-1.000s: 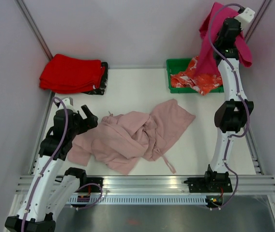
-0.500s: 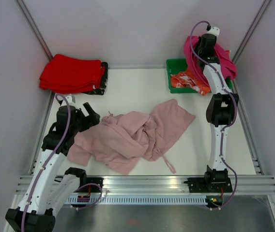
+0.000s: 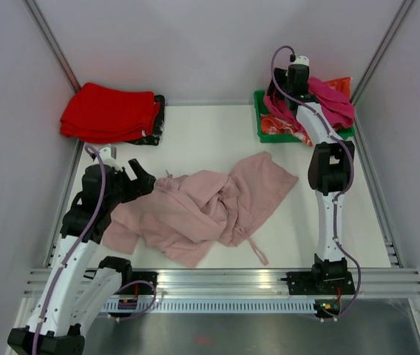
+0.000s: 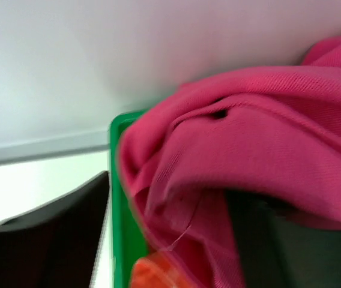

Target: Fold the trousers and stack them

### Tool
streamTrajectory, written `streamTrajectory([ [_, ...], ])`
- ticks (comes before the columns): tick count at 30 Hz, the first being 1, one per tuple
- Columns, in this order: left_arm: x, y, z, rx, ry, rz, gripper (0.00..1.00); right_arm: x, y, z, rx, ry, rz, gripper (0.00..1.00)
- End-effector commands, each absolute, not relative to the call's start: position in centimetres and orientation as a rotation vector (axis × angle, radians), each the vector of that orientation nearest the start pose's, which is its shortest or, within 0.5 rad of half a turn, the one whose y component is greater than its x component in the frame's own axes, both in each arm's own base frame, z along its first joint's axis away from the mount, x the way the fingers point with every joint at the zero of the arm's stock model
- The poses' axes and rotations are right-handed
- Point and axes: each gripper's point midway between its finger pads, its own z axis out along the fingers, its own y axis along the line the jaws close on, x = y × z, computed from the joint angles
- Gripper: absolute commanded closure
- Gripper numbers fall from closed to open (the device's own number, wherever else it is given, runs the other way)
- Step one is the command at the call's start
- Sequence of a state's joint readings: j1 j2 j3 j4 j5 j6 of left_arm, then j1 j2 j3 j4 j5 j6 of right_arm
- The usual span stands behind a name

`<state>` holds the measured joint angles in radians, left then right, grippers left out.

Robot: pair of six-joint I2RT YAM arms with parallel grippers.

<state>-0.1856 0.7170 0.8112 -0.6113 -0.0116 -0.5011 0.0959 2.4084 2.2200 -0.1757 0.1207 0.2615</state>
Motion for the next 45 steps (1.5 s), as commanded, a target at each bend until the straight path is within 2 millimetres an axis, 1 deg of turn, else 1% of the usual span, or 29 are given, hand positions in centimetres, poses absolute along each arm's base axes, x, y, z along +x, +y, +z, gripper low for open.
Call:
streamTrajectory([
  [1, 24.9, -8.3, 22.9, -0.163, 2.082, -0.476, 0.00, 66.2, 7.9, 28.9, 0.135, 1.789, 0.189, 0.11],
  [2, 24.8, -8.5, 22.3, -0.156, 2.119, -0.482, 0.01, 64.5, 8.4, 33.2, 0.110, 1.753, 0.234, 0.06],
  [3, 24.8, -8.6, 22.4, -0.150, 2.119, -0.489, 0.01, 64.4, 8.7, 33.2, 0.096, 1.754, 0.250, 0.06],
  [4, 24.6, -8.7, 22.1, -0.153, 2.135, -0.493, 0.01, 62.4, 9.2, 37.7, 0.078, 1.693, 0.289, 0.05],
  [6, 24.2, -9.3, 21.7, -0.146, 2.152, -0.538, 0.02, 59.8, 10.4, 40.4, 0.025, 1.670, 0.357, 0.02],
  [7, 24.3, -9.7, 21.9, -0.140, 2.140, -0.564, 0.02, 56.9, 10.8, 44.3, -0.003, 1.607, 0.381, 0.02],
  [8, 24.1, -10.1, 21.8, -0.136, 2.139, -0.590, 0.02, 55.8, 11.2, 43.2, -0.013, 1.644, 0.392, 0.02],
  [9, 23.8, -10.5, 21.3, -0.149, 2.148, -0.629, 0.02, 54.4, 11.8, 43.7, -0.035, 1.643, 0.414, 0.02],
  [10, 23.7, -10.8, 21.2, -0.153, 2.150, -0.647, 0.03, 51.3, 12.5, 46.2, -0.062, 1.596, 0.442, 0.02],
  [11, 23.4, -10.9, 20.5, -0.159, 2.169, -0.657, 0.04, 50.6, 13.3, 43.1, -0.069, 1.659, 0.468, 0.02],
  [12, 23.2, -11.2, 20.4, -0.164, 2.175, -0.672, 0.05, 47.8, 14.0, 44.7, -0.105, 1.624, 0.507, 0.02],
  [13, 22.9, -11.4, 20.1, -0.156, 2.186, -0.678, 0.06, 46.5, 15.8, 41.2, -0.137, 1.697, 0.544, 0.02],
  [14, 22.5, -11.6, 19.4, -0.145, 2.204, -0.682, 0.06, 45.2, 16.7, 40.0, -0.147, 1.722, 0.576, 0.02],
  [15, 22.2, -11.9, 19.3, -0.125, 2.208, -0.693, 0.06, 42.9, 17.3, 40.4, -0.174, 1.708, 0.607, 0.02],
  [16, 21.9, -12.2, 19.4, -0.095, 2.205, -0.706, 0.06, 41.3, 18.9, 36.0, -0.207, 1.800, 0.639, 0.02],
  [17, 21.4, -12.8, 19.5, -0.057, 2.214, -0.721, 0.06, 40.3, 19.3, 34.3, -0.208, 1.834, 0.653, 0.02],
  [18, 21.2, -13.1, 19.4, -0.026, 2.222, -0.718, 0.06, 38.6, 19.5, 33.9, -0.163, 1.847, 0.699, 0.02],
  [19, 21.1, -13.3, 19.1, -0.011, 2.240, -0.712, 0.05, 37.2, 20.0, 29.6, -0.145, 1.941, 0.723, 0.02],
  [20, 20.7, -13.9, 18.9, 0.023, 2.263, -0.712, 0.05, 36.2, 20.0, 27.8, -0.113, 1.983, 0.743, 0.03],
  [21, 20.8, -13.8, 18.5, 0.021, 2.276, -0.679, 0.05, 35.0, 19.9, 27.3, -0.044, 2.002, 0.785, 0.04],
  [22, 20.9, -14.1, 17.8, 0.021, 2.308, -0.661, 0.05, 33.4, 20.2, 24.1, -0.036, 2.078, 0.796, 0.04],
  [24, 20.8, -14.9, 17.1, 0.028, 2.338, -0.629, 0.05, 31.4, 20.3, 22.8, -0.005, 2.104, 0.807, 0.05],
  [25, 20.7, -15.1, 16.6, 0.022, 2.360, -0.605, 0.05, 29.7, 20.9, 20.8, 0.002, 2.156, 0.827, 0.05],
  [30, 20.4, -15.7, 13.7, 0.030, 2.447, -0.419, 0.04, 25.3, 21.6, 17.5, 0.043, 2.223, 0.794, 0.08],
  [31, 20.6, -15.9, 13.5, 0.030, 2.444, -0.422, 0.04, 24.0, 22.3, 16.2, 0.027, 2.245, 0.805, 0.08],
  [33, 20.4, -16.6, 12.8, 0.052, 2.457, -0.451, 0.04, 22.4, 23.4, 15.8, 0.054, 2.243, 0.854, 0.09],
  [39, 22.2, -18.7, 14.8, 0.043, 2.340, -0.569, 0.04, 19.1, 24.3, 12.7, 0.108, 2.253, 0.799, 0.10],
  [42, 23.1, -19.5, 14.3, 0.020, 2.316, -0.593, 0.08, 17.6, 24.8, 10.5, 0.082, 2.290, 0.769, 0.11],
  [45, 24.2, -19.9, 13.7, -0.022, 2.284, -0.605, 0.25, 16.8, 25.7, 10.2, 0.045, 2.286, 0.737, 0.12],
])
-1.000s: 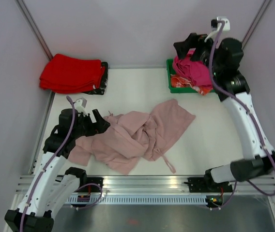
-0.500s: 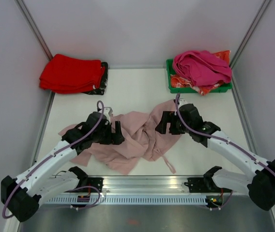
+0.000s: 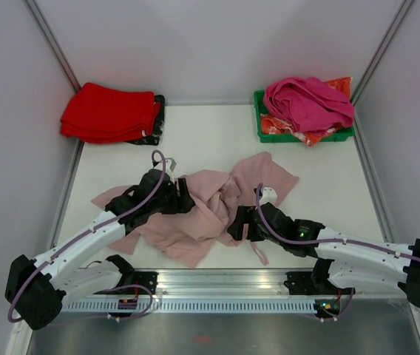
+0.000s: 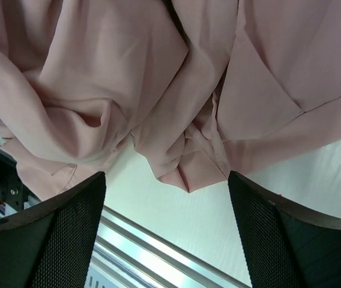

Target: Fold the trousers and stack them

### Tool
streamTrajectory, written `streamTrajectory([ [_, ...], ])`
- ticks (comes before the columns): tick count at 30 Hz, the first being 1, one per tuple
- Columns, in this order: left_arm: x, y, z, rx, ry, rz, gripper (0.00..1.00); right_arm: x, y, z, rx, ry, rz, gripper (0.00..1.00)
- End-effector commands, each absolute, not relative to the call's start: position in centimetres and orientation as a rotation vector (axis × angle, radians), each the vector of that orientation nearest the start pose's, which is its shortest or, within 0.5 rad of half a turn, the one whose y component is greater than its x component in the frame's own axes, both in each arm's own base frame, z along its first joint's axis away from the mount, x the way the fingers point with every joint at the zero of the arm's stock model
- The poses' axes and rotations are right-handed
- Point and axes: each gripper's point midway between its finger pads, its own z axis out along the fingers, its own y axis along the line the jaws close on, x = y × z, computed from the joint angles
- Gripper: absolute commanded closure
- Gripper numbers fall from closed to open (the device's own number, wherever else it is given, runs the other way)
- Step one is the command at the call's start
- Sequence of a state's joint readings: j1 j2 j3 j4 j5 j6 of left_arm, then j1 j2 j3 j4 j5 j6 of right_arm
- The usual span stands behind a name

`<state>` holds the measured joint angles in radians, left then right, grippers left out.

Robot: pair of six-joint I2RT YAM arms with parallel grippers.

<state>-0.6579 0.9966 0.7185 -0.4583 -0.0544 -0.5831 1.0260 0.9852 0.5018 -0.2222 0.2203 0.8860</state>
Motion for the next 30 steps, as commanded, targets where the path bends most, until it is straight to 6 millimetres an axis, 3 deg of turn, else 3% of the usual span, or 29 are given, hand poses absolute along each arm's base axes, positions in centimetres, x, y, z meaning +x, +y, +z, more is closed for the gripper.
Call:
streamTrajectory([
  [1, 24.7, -20.1, 14.0, -0.034, 2.267, -0.603, 0.41, 16.8, 26.2, 10.8, 0.038, 2.271, 0.744, 0.12],
  [3, 25.9, -19.6, 14.9, -0.070, 2.220, -0.552, 0.65, 16.8, 27.1, 11.7, 0.000, 2.236, 0.762, 0.12],
  [4, 26.8, -19.4, 16.1, -0.096, 2.188, -0.536, 0.97, 16.9, 27.3, 11.9, -0.016, 2.225, 0.771, 0.12],
  [6, 28.2, -18.2, 16.6, -0.150, 2.166, -0.433, 0.98, 16.9, 27.9, 12.0, -0.051, 2.212, 0.787, 0.13],
  [7, 29.3, -18.1, 18.5, -0.170, 2.128, -0.427, 0.98, 17.0, 28.5, 12.4, -0.087, 2.191, 0.805, 0.13],
  [9, 30.4, -17.4, 19.9, -0.207, 2.117, -0.394, 0.98, 17.1, 29.1, 11.8, -0.130, 2.203, 0.785, 0.13],
  [10, 31.6, -16.9, 22.5, -0.242, 2.064, -0.421, 0.98, 17.4, 29.7, 12.4, -0.148, 2.187, 0.792, 0.13],
  [11, 32.0, -17.0, 23.9, -0.230, 2.041, -0.448, 0.98, 17.4, 30.1, 11.6, -0.167, 2.206, 0.774, 0.13],
  [12, 32.5, -16.7, 25.1, -0.243, 2.018, -0.448, 0.98, 17.8, 30.8, 12.1, -0.163, 2.190, 0.790, 0.13],
  [13, 33.4, -15.8, 27.7, -0.270, 1.965, -0.455, 0.98, 18.0, 31.4, 12.2, -0.162, 2.178, 0.804, 0.13],
  [14, 33.7, -15.4, 28.8, -0.262, 1.949, -0.453, 0.98, 18.2, 31.9, 11.7, -0.179, 2.181, 0.794, 0.13],
  [15, 34.3, -14.9, 29.4, -0.275, 1.943, -0.444, 0.98, 18.7, 32.9, 12.5, -0.166, 2.148, 0.828, 0.13],
  [16, 35.1, -13.6, 31.2, -0.305, 1.912, -0.438, 0.98, 19.1, 33.2, 12.4, -0.155, 2.142, 0.818, 0.14],
  [17, 35.2, -13.6, 31.8, -0.288, 1.913, -0.461, 0.98, 19.5, 33.6, 11.7, -0.156, 2.158, 0.793, 0.14],
  [18, 35.4, -13.2, 32.1, -0.288, 1.913, -0.461, 0.98, 20.0, 34.5, 12.7, -0.147, 2.136, 0.807, 0.14],
  [20, 35.1, -12.7, 32.8, -0.270, 1.912, -0.451, 0.98, 20.8, 35.3, 12.4, -0.145, 2.133, 0.778, 0.14],
  [21, 34.8, -12.6, 32.9, -0.262, 1.913, -0.448, 0.98, 21.4, 36.4, 13.9, -0.138, 2.097, 0.808, 0.14],
  [23, 34.1, -12.2, 32.4, -0.259, 1.939, -0.436, 0.98, 21.9, 37.5, 13.6, -0.163, 2.092, 0.804, 0.14],
  [24, 33.8, -12.1, 32.0, -0.260, 1.954, -0.432, 0.98, 22.5, 38.4, 14.6, -0.160, 2.060, 0.819, 0.13],
  [26, 33.1, -12.1, 32.1, -0.269, 1.956, -0.467, 0.98, 23.4, 39.1, 13.4, -0.158, 2.065, 0.771, 0.14],
  [27, 32.8, -12.2, 31.8, -0.269, 1.961, -0.473, 0.98, 24.1, 40.3, 14.4, -0.163, 2.038, 0.783, 0.13],
  [29, 32.4, -11.9, 31.9, -0.290, 1.960, -0.478, 0.98, 24.6, 41.9, 13.2, -0.213, 2.050, 0.766, 0.13],
  [30, 32.3, -11.9, 31.9, -0.292, 1.961, -0.481, 0.98, 25.1, 43.5, 14.8, -0.242, 2.019, 0.794, 0.13],
])
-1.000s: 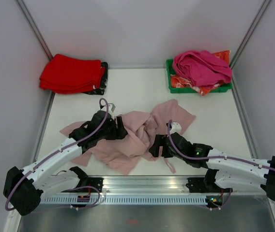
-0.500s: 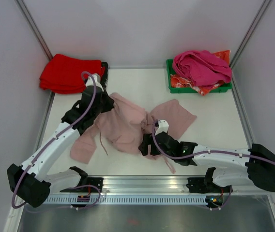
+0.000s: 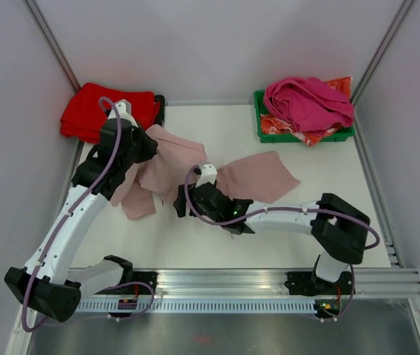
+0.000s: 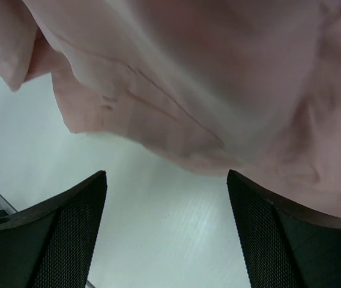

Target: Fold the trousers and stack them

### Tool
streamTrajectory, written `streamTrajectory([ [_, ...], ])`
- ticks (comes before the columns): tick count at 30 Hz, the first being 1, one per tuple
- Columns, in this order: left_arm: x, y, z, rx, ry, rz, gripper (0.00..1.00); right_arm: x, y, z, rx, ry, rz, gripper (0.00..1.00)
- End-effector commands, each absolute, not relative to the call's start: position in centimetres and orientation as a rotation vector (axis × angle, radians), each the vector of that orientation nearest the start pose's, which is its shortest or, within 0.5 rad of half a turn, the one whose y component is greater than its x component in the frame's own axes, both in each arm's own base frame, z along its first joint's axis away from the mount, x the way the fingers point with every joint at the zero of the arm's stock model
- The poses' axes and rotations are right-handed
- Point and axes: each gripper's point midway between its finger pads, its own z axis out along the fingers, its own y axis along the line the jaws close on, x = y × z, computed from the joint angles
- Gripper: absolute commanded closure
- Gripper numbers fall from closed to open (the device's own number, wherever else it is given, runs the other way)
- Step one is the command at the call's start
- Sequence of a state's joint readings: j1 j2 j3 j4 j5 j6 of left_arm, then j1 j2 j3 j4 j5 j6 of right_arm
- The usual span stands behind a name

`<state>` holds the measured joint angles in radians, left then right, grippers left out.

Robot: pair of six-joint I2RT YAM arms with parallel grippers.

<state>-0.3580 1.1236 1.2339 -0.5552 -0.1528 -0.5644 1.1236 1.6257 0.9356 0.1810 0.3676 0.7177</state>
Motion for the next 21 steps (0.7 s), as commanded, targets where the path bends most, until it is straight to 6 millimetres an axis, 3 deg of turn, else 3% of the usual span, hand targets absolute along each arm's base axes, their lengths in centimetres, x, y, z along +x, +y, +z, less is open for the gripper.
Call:
streamTrajectory([
  [1, 32.2, -12.0, 32.0, -0.292, 1.959, -0.491, 0.98, 25.4, 44.3, 13.4, -0.274, 2.037, 0.770, 0.13],
  [3, 31.9, -11.9, 32.5, -0.296, 1.953, -0.494, 0.98, 26.3, 46.3, 14.4, -0.290, 2.007, 0.778, 0.13],
  [4, 31.8, -11.8, 32.9, -0.299, 1.944, -0.493, 0.98, 26.9, 46.6, 12.7, -0.313, 2.025, 0.730, 0.13],
  [6, 31.5, -11.4, 33.9, -0.302, 1.923, -0.487, 0.98, 28.2, 47.4, 12.7, -0.316, 2.033, 0.691, 0.13],
  [7, 31.5, -11.0, 34.1, -0.304, 1.919, -0.463, 0.98, 28.7, 47.4, 11.1, -0.338, 2.061, 0.626, 0.13],
  [8, 31.5, -10.7, 34.2, -0.304, 1.918, -0.450, 0.98, 29.1, 47.5, 10.8, -0.359, 2.077, 0.586, 0.13],
  [9, 31.5, -10.4, 34.7, -0.310, 1.910, -0.440, 0.98, 29.7, 47.4, 11.3, -0.367, 2.093, 0.517, 0.13],
  [12, 31.4, -9.4, 34.5, -0.332, 1.919, -0.415, 0.98, 30.2, 45.5, 9.6, -0.385, 2.139, 0.354, 0.12],
  [13, 31.4, -9.3, 34.5, -0.340, 1.918, -0.411, 0.98, 30.1, 45.0, 9.9, -0.379, 2.137, 0.344, 0.12],
  [14, 31.4, -9.1, 34.5, -0.346, 1.916, -0.410, 0.98, 29.7, 43.9, 8.8, -0.381, 2.157, 0.321, 0.12],
  [16, 31.6, -9.0, 34.4, -0.365, 1.911, -0.425, 0.98, 29.6, 43.5, 8.8, -0.350, 2.147, 0.352, 0.12],
  [21, 32.3, -9.5, 33.4, -0.388, 1.938, -0.465, 0.98, 29.1, 43.1, 6.8, -0.364, 2.176, 0.352, 0.10],
])
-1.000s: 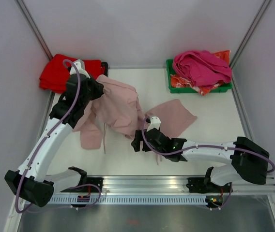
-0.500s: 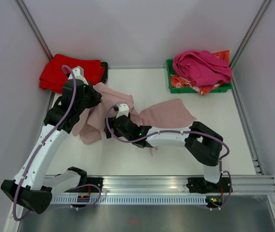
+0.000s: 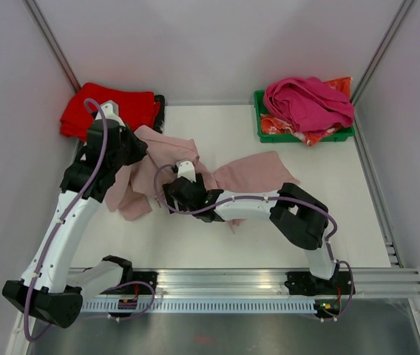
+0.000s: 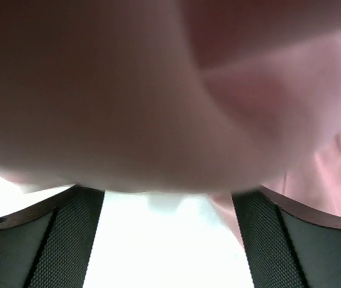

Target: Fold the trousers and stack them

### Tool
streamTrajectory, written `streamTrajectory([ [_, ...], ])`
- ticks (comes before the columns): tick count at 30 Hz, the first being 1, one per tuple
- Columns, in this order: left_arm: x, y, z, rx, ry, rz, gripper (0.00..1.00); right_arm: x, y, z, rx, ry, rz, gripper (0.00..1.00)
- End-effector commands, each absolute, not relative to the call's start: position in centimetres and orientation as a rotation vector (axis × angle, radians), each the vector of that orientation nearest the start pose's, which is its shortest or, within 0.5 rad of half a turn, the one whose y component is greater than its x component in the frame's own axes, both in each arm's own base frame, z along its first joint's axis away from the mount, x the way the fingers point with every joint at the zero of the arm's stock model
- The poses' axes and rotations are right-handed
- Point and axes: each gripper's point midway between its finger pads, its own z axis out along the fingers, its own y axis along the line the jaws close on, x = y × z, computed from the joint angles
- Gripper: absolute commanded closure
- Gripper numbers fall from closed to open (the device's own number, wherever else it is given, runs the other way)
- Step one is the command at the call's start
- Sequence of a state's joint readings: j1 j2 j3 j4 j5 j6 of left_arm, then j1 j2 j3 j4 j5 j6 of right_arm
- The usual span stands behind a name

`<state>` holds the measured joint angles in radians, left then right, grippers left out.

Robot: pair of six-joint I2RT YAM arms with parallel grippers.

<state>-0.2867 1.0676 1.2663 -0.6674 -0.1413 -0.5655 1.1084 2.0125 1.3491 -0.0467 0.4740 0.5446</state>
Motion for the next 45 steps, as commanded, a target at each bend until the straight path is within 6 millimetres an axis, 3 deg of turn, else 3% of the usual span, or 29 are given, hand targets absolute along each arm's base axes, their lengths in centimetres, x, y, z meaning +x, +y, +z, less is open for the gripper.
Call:
streamTrajectory([
  [1, 32.5, -9.7, 33.1, -0.391, 1.950, -0.475, 0.98, 29.0, 43.0, 6.9, -0.375, 2.174, 0.354, 0.09],
  [2, 32.7, -9.7, 32.9, -0.393, 1.954, -0.480, 0.98, 28.8, 42.7, 6.5, -0.387, 2.166, 0.362, 0.07],
  [4, 33.0, -9.6, 32.8, -0.405, 1.953, -0.494, 0.98, 28.5, 42.6, 7.9, -0.383, 2.110, 0.435, 0.04],
  [5, 33.2, -9.6, 32.5, -0.407, 1.954, -0.496, 0.98, 28.2, 42.4, 7.3, -0.377, 2.085, 0.519, 0.02],
  [6, 33.3, -9.6, 32.4, -0.421, 1.958, -0.506, 0.98, 28.1, 42.4, 8.2, -0.364, 2.047, 0.592, 0.02],
  [7, 33.5, -9.6, 32.1, -0.429, 1.971, -0.526, 0.98, 28.0, 42.3, 7.9, -0.328, 2.024, 0.685, 0.02],
  [10, 33.7, -10.0, 31.8, -0.438, 1.986, -0.568, 0.98, 28.5, 42.4, 7.4, -0.319, 2.010, 0.724, 0.02],
  [13, 33.3, -10.6, 31.5, -0.449, 1.993, -0.616, 0.98, 28.7, 43.9, 8.0, -0.357, 1.957, 0.775, 0.03],
  [19, 32.5, -10.3, 30.3, -0.465, 2.025, -0.600, 0.98, 29.4, 46.3, 11.6, -0.308, 1.811, 0.928, 0.07],
  [20, 32.5, -10.2, 30.5, -0.466, 2.023, -0.596, 0.98, 29.5, 46.7, 11.4, -0.307, 1.814, 0.932, 0.07],
  [21, 32.4, -10.2, 30.7, -0.466, 2.019, -0.595, 0.98, 29.7, 47.0, 10.1, -0.320, 1.837, 0.919, 0.10],
  [24, 32.4, -9.9, 31.6, -0.456, 2.006, -0.585, 0.98, 30.1, 48.0, 8.8, -0.336, 1.859, 0.912, 0.21],
  [26, 32.3, -9.4, 32.5, -0.450, 1.992, -0.570, 0.98, 30.2, 48.1, 8.7, -0.340, 1.870, 0.893, 0.36],
  [27, 32.4, -9.1, 32.7, -0.453, 1.984, -0.557, 0.98, 30.4, 47.8, 8.8, -0.342, 1.866, 0.878, 0.50],
  [28, 32.3, -8.7, 33.4, -0.453, 1.967, -0.550, 0.98, 30.6, 47.1, 8.6, -0.337, 1.876, 0.837, 0.84],
  [29, 32.4, -8.2, 33.6, -0.462, 1.959, -0.536, 0.98, 30.7, 46.8, 10.4, -0.327, 1.855, 0.826, 0.99],
  [31, 32.4, -7.6, 34.2, -0.447, 1.943, -0.506, 0.98, 30.9, 44.9, 11.5, -0.339, 1.865, 0.738, 1.00],
  [32, 32.2, -7.4, 34.1, -0.420, 1.954, -0.482, 0.98, 30.8, 43.9, 15.6, -0.309, 1.803, 0.756, 1.00],
  [33, 32.3, -6.8, 34.1, -0.414, 1.949, -0.438, 0.98, 30.6, 42.9, 17.4, -0.301, 1.778, 0.749, 1.00],
  [34, 32.2, -6.6, 34.4, -0.396, 1.947, -0.419, 0.98, 30.3, 41.3, 17.6, -0.301, 1.799, 0.703, 1.00],
  [35, 32.0, -6.2, 34.0, -0.369, 1.973, -0.377, 0.98, 29.8, 39.8, 22.3, -0.262, 1.736, 0.727, 1.00],
  [36, 31.9, -5.9, 34.1, -0.356, 1.976, -0.353, 0.98, 29.5, 38.5, 24.1, -0.249, 1.723, 0.713, 1.00],
  [37, 31.7, -5.8, 34.5, -0.341, 1.973, -0.343, 0.98, 29.1, 36.6, 24.4, -0.252, 1.761, 0.642, 1.00],
  [38, 31.3, -5.6, 34.6, -0.326, 1.975, -0.325, 0.98, 28.2, 34.3, 28.9, -0.198, 1.698, 0.665, 1.00],
  [40, 30.6, -5.5, 34.5, -0.317, 1.989, -0.319, 0.98, 27.4, 30.1, 31.9, -0.145, 1.699, 0.579, 1.00],
  [42, 29.6, -5.7, 34.1, -0.282, 2.014, -0.327, 0.98, 25.7, 25.3, 38.7, -0.059, 1.601, 0.593, 1.00],
  [43, 29.3, -5.7, 33.4, -0.278, 2.036, -0.322, 0.98, 25.1, 23.3, 38.9, -0.066, 1.631, 0.527, 1.00],
  [45, 28.5, -5.7, 31.8, -0.258, 2.092, -0.307, 0.98, 24.0, 20.4, 42.1, -0.051, 1.612, 0.500, 1.00],
])
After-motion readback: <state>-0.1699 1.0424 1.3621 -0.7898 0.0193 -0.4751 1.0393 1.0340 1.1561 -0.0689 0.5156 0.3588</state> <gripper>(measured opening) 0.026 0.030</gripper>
